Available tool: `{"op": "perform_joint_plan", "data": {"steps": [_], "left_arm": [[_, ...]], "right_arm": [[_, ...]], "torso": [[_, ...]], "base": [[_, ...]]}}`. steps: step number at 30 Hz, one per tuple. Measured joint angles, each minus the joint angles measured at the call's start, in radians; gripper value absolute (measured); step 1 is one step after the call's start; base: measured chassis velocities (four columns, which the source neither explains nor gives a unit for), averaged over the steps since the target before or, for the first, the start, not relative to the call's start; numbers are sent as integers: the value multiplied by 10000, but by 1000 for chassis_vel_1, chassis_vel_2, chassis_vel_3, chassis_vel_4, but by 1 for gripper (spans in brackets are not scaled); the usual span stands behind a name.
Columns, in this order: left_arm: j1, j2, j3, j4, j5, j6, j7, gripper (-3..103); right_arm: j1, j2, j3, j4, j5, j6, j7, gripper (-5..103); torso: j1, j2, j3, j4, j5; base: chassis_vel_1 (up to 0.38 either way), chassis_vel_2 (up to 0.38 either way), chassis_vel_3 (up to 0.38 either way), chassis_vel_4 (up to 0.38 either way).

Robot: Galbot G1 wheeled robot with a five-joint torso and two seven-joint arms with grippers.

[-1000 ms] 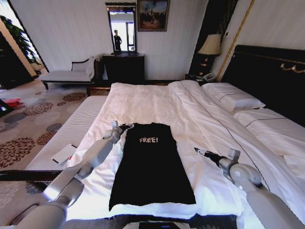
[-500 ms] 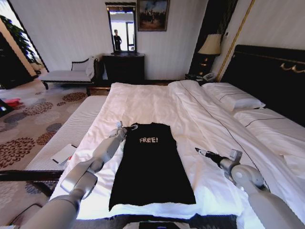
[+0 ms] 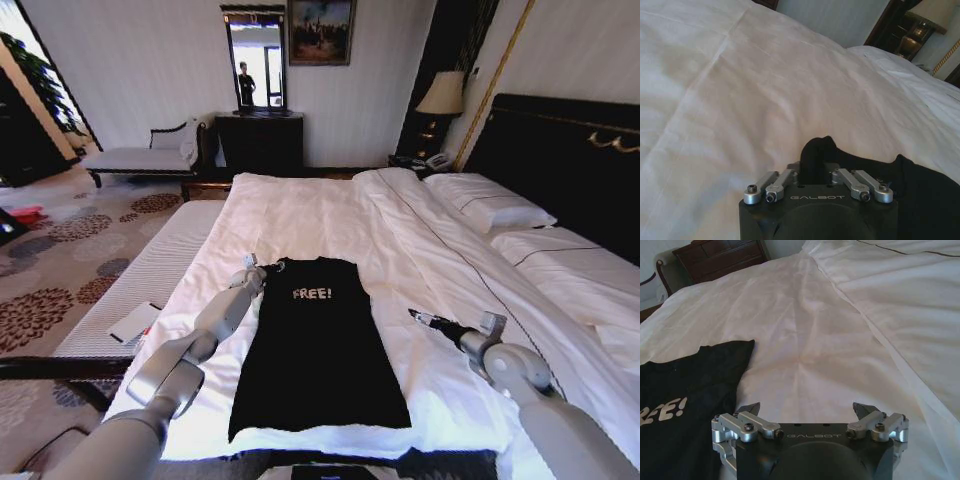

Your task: Fold the clothes on the bed.

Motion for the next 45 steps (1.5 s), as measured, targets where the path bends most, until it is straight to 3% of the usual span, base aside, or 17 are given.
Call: {"op": "perform_joint_plan", "data": {"steps": [5, 10, 15, 21, 24, 25, 30, 45], "left_arm": [[101, 64, -18, -83, 1, 0, -27, 12], [145, 157, 0, -242, -38, 0, -61, 11], [268, 365, 144, -628, -71, -53, -148, 11], [484, 603, 172, -1108, -137, -111, -231, 11], [627, 857, 229, -1314, -137, -178, -249, 10], [627, 857, 229, -1314, -137, -178, -249, 10], [780, 1131, 309, -1520, -136, -250, -242, 1], [924, 1209, 429, -1886, -190, -371, -163, 0]], "right_arm": [[376, -130, -221, -193, 238, 0, 132, 100], [1232, -373, -637, -540, 962, -4, 425, 100], [3841, -914, -1975, -2015, 2603, -329, 619, 100], [5930, -833, -3559, -3490, 2885, -570, 93, 100], [7358, -467, -4929, -4601, 2646, -655, -456, 100], [7358, -467, -4929, -4601, 2646, -655, -456, 100], [9343, 572, -6694, -6697, 2199, -747, -1063, 100], [11565, 2796, -8267, -10046, 518, -421, -2362, 100]], "torso": [[0, 0, 0, -5, 0], [-1, 0, 0, -5, 1], [1, 0, 1, 4, -2], [1, 0, 1, -5, -1], [0, -1, 1, -1, 0], [0, -1, 1, -1, 0], [2, 0, 2, 2, 0], [1, 0, 1, -1, -3]], "base": [[0, 0, 0, 0], [0, 0, 0, 0], [0, 0, 0, 0], [0, 0, 0, 0], [0, 0, 0, 0], [0, 0, 0, 0], [0, 0, 0, 0], [0, 0, 0, 0]]}}
